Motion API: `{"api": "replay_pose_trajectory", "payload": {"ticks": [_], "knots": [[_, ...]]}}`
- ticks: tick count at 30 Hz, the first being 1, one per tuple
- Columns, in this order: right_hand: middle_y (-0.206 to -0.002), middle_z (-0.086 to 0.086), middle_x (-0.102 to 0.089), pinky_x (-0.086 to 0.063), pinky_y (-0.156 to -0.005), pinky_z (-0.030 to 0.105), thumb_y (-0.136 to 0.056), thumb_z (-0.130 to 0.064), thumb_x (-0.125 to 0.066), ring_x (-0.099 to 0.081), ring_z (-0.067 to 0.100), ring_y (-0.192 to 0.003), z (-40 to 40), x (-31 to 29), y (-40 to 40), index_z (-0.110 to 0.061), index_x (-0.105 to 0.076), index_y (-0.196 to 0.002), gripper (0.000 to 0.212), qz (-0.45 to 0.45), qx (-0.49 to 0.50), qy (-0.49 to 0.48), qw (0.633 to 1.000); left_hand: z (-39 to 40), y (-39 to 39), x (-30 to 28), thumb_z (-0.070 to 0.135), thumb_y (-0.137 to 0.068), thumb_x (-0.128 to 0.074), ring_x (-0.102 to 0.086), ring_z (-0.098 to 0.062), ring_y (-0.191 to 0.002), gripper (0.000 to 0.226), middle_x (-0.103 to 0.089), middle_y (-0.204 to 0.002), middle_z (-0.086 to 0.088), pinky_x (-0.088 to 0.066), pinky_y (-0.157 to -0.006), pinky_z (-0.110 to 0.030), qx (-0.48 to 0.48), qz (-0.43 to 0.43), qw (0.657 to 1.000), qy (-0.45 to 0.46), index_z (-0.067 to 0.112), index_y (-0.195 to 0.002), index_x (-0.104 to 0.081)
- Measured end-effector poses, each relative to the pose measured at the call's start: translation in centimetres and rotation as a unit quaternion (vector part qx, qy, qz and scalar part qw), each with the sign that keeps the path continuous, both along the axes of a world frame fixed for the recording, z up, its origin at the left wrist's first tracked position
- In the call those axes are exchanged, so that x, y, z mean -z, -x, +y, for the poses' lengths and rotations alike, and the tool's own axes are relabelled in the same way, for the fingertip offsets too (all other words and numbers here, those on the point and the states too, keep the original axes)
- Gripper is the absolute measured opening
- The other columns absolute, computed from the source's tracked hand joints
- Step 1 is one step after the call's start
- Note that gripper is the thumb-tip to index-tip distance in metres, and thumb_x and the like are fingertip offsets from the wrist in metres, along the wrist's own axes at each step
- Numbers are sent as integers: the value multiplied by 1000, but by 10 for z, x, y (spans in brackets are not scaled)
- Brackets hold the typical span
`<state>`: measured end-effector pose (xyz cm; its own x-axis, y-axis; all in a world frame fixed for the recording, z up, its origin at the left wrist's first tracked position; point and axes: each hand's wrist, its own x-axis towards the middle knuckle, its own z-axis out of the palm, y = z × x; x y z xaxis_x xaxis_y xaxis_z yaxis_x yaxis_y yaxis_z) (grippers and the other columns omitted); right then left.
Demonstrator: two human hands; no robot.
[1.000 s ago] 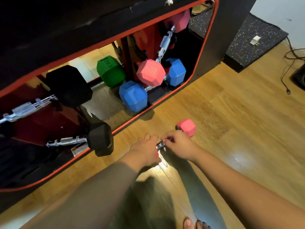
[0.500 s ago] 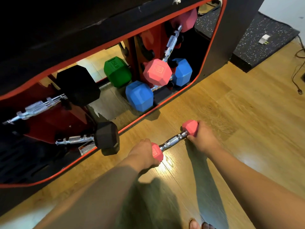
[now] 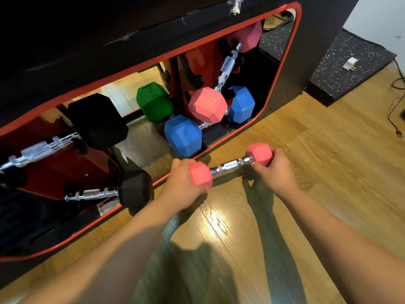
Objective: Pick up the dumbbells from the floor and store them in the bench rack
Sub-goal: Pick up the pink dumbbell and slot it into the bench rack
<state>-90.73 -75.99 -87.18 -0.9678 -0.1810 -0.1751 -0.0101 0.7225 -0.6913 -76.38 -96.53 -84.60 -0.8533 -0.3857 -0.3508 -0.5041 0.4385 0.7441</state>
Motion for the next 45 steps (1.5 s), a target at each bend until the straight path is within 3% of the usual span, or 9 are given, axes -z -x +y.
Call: {"api": "replay_pose_trajectory", "payload": {"ticks": [3, 9, 14, 19, 24, 27, 33, 42, 45], "knots": [[-117, 4, -56, -50, -76, 36, -82, -29, -75, -56, 22, -101, -17, -25, 24, -12, -44, -133, 62, 40, 3, 35, 999, -10, 15, -16, 19, -73, -85, -48, -6, -94, 74, -35, -122, 3, -36, -68, -8, -32, 60, 998, 6, 23, -134, -44], [-125, 1, -54, -51, -87, 37, -82, -31, -75, -54, 18, -108, -53, -64, 61, -16, -43, -135, 64, 113, -3, 93, 989, -31, 44, -33, 19, -74, -84, -50, -11, -110, 79, -40, -134, -2, -36, -90, -17, -93, 146, 984, 46, 19, -143, -45], [-128, 2, -53, -40, -81, 28, -84, -29, -72, -51, 15, -106, -71, -78, 76, -17, -44, -133, 58, 159, -35, 79, 984, -43, 50, -29, 15, -77, -81, -45, -10, -110, 76, -37, -139, -6, -34, -77, -2, -105, 175, 977, 60, 22, -141, -42], [-129, 3, -51, -41, -84, 28, -84, -30, -71, -51, 16, -110, -73, -75, 81, -17, -44, -133, 57, 177, -45, 92, 979, -51, 54, -25, 17, -77, -81, -46, -19, -124, 75, -41, -140, -9, -38, -89, -16, -107, 199, 971, 75, 20, -141, -42], [-129, 2, -50, -38, -87, 27, -87, -33, -70, -45, 10, -107, -74, -78, 84, -19, -45, -135, 57, 202, -67, 80, 974, -47, 55, -20, 15, -78, -81, -45, -9, -113, 74, -45, -137, -7, -34, -75, 8, -129, 222, 966, 43, 18, -141, -44], [-123, 1, -50, -39, -89, 28, -87, -35, -69, -44, 11, -105, -73, -79, 86, -22, -48, -132, 51, 220, -83, 66, 970, -47, 56, -13, 19, -77, -82, -49, -11, -116, 74, -48, -135, -4, -39, -80, 2, -141, 223, 964, 13, 21, -142, -45], [-134, 7, -44, -35, -96, 27, -90, -36, -68, -45, 18, -117, -81, -86, 98, -18, -34, -149, 70, 192, -91, 39, 976, -47, 62, -10, 56, -51, -78, -59, -22, -116, 88, -57, -129, -6, -54, -96, -45, -159, 198, 965, -68, 33, -130, -49], [-123, 3, -60, -49, -95, 41, -82, -35, -76, -58, 22, -108, -74, -64, 101, -16, -48, -135, 63, 114, -68, 48, 990, -51, 64, -8, 56, -57, -76, -58, -23, -115, 71, -56, -128, -6, -52, -97, -43, -120, 224, 967, 11, 48, -122, -49], [-120, 4, -63, -50, -93, 43, -81, -34, -76, -61, 23, -105, -73, -40, 93, -13, -51, -131, 59, 77, -41, 70, 994, -61, 66, -12, 46, -59, -81, -62, -17, -107, 67, -58, -125, -6, -54, -88, -30, -110, 224, 968, 21, 42, -119, -51]]}}
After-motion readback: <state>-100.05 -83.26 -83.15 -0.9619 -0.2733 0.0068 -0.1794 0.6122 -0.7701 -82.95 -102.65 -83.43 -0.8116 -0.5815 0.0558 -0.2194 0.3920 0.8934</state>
